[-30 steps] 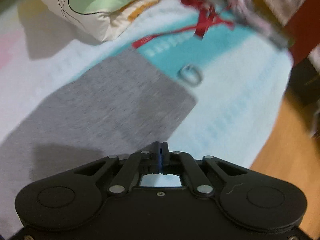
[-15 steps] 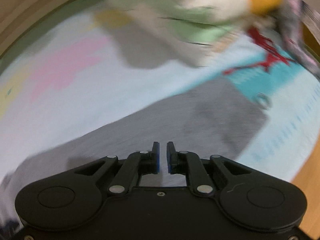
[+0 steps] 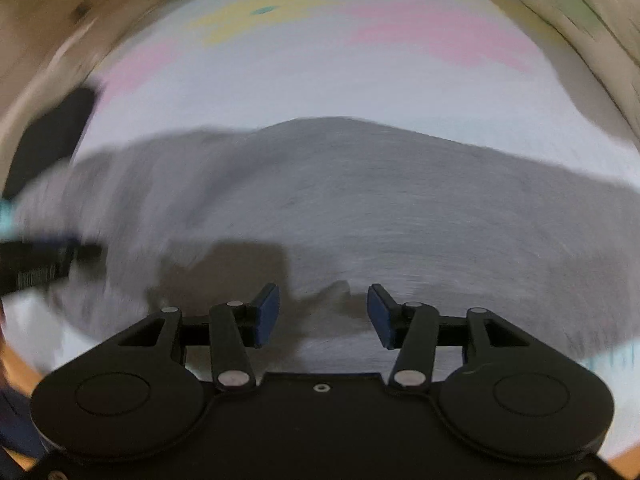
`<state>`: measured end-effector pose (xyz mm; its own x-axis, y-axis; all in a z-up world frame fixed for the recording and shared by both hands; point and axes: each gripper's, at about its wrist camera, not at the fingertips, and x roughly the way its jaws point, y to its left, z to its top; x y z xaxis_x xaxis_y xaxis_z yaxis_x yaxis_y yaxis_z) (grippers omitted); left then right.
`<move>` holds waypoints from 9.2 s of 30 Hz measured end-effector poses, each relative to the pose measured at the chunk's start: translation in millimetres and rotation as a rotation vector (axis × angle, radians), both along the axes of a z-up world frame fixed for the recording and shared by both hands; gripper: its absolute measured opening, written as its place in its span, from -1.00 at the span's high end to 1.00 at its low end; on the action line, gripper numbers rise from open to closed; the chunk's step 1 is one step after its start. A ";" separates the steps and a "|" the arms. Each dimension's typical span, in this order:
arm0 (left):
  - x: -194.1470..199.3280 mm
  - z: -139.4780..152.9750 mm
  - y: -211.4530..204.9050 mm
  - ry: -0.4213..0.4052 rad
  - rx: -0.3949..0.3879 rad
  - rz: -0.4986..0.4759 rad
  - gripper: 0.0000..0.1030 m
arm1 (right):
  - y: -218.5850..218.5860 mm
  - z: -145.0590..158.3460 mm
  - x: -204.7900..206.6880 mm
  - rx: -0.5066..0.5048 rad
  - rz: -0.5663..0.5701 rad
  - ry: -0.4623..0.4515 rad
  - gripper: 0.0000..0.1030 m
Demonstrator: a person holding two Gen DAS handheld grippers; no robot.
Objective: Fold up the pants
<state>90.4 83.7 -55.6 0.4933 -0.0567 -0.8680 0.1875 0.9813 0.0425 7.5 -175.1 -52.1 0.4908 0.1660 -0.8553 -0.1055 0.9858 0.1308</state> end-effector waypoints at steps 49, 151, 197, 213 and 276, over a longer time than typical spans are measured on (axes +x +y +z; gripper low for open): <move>7.7 25.0 25.0 -0.082 -0.072 0.051 0.23 | 91.5 -9.5 -72.8 -0.334 0.594 -0.295 0.86; 19.7 53.8 83.6 -0.157 -0.038 0.220 0.63 | 73.8 18.7 -6.6 -0.201 0.339 -0.263 -0.13; 67.5 -41.4 -12.9 0.069 0.015 0.091 0.59 | -316.3 -40.8 -18.3 -0.063 -1.063 0.111 0.92; 65.9 -32.3 34.9 0.068 -0.059 0.180 0.58 | -204.3 27.9 18.1 -0.153 -0.729 -0.122 0.09; 58.1 -25.4 68.5 0.033 -0.186 0.250 0.43 | 83.4 -19.3 157.7 0.239 0.436 0.033 0.06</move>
<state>148.5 152.2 -81.0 0.4836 -0.0961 -0.8700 -0.0623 0.9877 -0.1437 165.2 -91.7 -71.5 0.3055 0.5429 -0.7823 -0.4935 0.7929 0.3576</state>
